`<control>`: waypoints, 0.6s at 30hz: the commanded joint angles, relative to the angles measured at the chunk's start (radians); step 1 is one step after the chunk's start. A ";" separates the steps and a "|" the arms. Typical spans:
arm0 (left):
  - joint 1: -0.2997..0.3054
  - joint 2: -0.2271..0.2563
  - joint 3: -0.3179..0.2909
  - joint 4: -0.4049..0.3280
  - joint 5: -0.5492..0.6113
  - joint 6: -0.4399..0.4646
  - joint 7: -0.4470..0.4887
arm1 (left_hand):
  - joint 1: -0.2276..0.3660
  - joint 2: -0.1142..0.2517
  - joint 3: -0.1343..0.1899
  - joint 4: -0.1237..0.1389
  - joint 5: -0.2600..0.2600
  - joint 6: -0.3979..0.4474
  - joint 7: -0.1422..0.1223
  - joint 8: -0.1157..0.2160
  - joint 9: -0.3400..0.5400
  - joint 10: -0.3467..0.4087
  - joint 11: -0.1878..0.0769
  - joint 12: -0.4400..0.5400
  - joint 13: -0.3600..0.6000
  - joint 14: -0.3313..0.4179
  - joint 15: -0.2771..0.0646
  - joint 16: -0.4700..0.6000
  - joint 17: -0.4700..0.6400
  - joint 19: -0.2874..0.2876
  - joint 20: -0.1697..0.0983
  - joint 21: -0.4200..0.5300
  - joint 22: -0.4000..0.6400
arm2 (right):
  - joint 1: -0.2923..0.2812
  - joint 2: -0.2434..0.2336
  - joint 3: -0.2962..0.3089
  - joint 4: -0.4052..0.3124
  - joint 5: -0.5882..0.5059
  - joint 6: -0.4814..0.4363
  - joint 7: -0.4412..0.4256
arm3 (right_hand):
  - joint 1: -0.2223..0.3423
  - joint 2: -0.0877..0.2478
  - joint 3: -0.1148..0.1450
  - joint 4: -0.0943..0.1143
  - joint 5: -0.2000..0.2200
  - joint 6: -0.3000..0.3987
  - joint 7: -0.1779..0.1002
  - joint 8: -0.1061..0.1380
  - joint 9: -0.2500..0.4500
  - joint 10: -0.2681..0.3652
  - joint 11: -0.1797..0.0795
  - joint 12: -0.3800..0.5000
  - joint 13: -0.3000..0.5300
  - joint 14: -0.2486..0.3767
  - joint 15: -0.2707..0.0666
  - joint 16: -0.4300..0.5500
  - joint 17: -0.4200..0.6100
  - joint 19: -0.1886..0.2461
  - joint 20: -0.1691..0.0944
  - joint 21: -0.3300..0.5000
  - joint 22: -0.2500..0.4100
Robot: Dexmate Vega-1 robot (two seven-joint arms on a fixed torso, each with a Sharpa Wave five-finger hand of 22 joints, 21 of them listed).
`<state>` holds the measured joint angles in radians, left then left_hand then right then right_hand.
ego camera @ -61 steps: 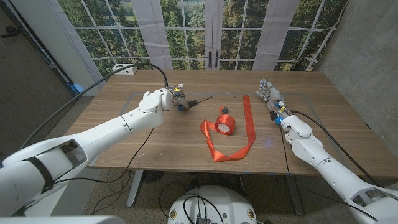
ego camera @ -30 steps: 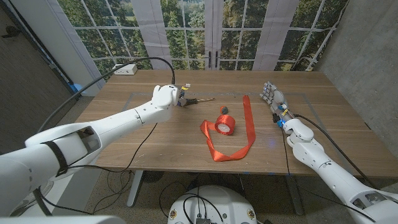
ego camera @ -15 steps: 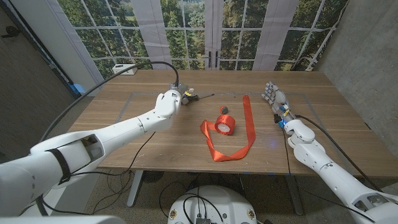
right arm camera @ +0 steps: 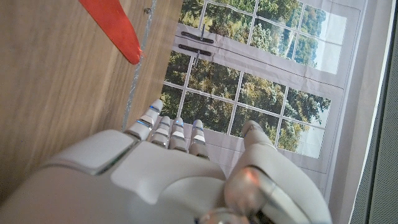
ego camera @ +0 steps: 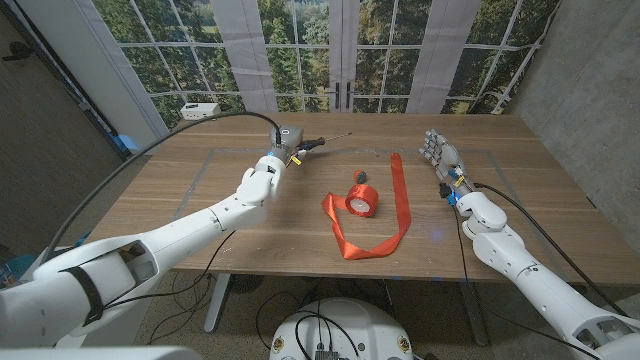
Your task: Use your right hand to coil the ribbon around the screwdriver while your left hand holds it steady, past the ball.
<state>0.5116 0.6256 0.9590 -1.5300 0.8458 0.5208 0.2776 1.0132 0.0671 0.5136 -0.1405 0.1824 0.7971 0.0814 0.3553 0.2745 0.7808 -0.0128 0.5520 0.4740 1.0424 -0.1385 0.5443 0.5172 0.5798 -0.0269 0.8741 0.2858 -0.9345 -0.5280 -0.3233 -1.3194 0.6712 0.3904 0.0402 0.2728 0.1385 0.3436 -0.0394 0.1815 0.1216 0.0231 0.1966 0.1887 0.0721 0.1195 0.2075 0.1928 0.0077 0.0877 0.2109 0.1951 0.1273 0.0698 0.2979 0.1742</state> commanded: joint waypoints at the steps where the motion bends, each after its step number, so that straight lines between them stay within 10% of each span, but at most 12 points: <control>1: 0.105 0.083 -0.107 -0.036 -0.029 -0.194 0.261 | 0.119 0.112 0.010 0.019 0.016 0.119 -0.106 0.029 0.057 0.150 -0.163 0.012 0.048 -0.004 -0.090 -0.011 0.006 -0.012 -0.005 0.014 0.005 | -0.057 -0.046 -0.008 -0.129 -0.059 -0.043 -0.078 | 0.013 0.008 0.004 -0.014 0.003 0.010 0.000 0.003 0.001 0.016 0.009 0.008 0.006 0.019 0.002 0.008 0.000 0.016 0.001 -0.001 0.005; 18: 0.164 0.143 -0.196 -0.071 -0.037 -0.340 0.284 | 0.107 0.104 0.003 0.029 0.029 0.110 -0.121 0.048 0.088 0.146 -0.176 0.024 0.083 -0.004 -0.091 -0.036 0.013 -0.028 -0.016 0.040 -0.001 | -0.134 -0.142 -0.009 -0.321 -0.168 -0.141 -0.185 | 0.061 0.009 0.026 -0.052 0.001 0.035 -0.006 0.007 0.001 0.059 0.010 0.017 0.006 0.097 0.014 0.027 -0.002 0.055 0.020 0.001 0.006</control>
<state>0.6330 0.7409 0.8193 -1.5887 0.8120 0.2649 0.5134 1.0132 0.0671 0.5039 -0.1308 0.1857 0.7971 0.0812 0.3553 0.2759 0.7682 -0.0254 0.5698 0.4746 1.0563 -0.1524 0.5133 0.5275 0.5563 -0.0433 0.9062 0.2830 -1.0217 -0.6105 -0.3337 -1.5247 0.5716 0.3127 -0.0761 0.3178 0.1439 0.3650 -0.0846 0.1815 0.1451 0.0179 0.1966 0.1859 0.1186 0.1272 0.2153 0.1980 0.0932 0.0985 0.2332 0.1905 0.1683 0.0894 0.2979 0.1742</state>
